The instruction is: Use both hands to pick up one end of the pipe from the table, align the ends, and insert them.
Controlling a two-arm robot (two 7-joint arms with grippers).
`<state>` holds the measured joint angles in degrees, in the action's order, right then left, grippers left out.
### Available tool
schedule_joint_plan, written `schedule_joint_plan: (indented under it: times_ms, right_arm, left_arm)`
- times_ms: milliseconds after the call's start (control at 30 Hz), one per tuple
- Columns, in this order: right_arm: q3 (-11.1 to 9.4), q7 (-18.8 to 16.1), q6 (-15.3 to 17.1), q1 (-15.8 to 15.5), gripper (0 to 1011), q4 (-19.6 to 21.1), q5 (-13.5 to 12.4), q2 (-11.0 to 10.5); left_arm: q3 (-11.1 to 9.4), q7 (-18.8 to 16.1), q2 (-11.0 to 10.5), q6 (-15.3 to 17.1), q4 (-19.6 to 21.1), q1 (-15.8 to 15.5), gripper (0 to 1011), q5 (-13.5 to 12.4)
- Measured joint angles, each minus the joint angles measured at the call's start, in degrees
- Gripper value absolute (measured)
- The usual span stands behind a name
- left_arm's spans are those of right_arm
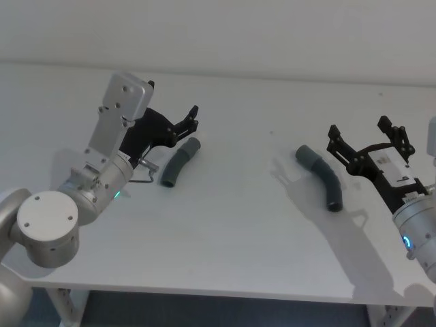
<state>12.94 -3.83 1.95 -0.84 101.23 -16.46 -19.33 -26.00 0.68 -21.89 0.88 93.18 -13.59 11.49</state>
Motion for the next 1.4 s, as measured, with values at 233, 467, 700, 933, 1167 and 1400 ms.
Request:
schedule_joint_plan:
  times_ms: [233, 467, 700, 933, 1167, 1400]
  right_arm:
    - [0.0, 0.0, 0.0, 0.0, 1001, 0.0, 0.0, 0.0]
    - [0.0, 0.0, 0.0, 0.0, 1001, 0.0, 0.0, 0.0]
    - [0.0, 0.0, 0.0, 0.0, 1001, 0.0, 0.0, 0.0]
    - [0.0, 0.0, 0.0, 0.0, 1001, 0.0, 0.0, 0.0]
    - [0.0, 0.0, 0.0, 0.0, 1001, 0.0, 0.0, 0.0]
    - [0.0, 0.0, 0.0, 0.0, 1001, 0.0, 0.0, 0.0]
  left_arm:
    - [0.3, 0.8, -0.4, 2.2, 0.8, 0.0, 1000, 0.6]
    - [0.8, 2.1, -1.2, 6.7, 2.5, 0.1, 1000, 1.9]
    - [1.5, 3.7, -2.8, 14.1, 5.1, 0.2, 1000, 3.4]
    - [1.6, 5.7, -4.6, 20.7, 6.4, -1.0, 1000, 3.9]
    - [1.1, 7.8, -5.5, 25.5, 6.3, -2.9, 1000, 4.2]
    - [0.4, 9.6, -5.6, 28.8, 5.2, -4.7, 1000, 4.3]
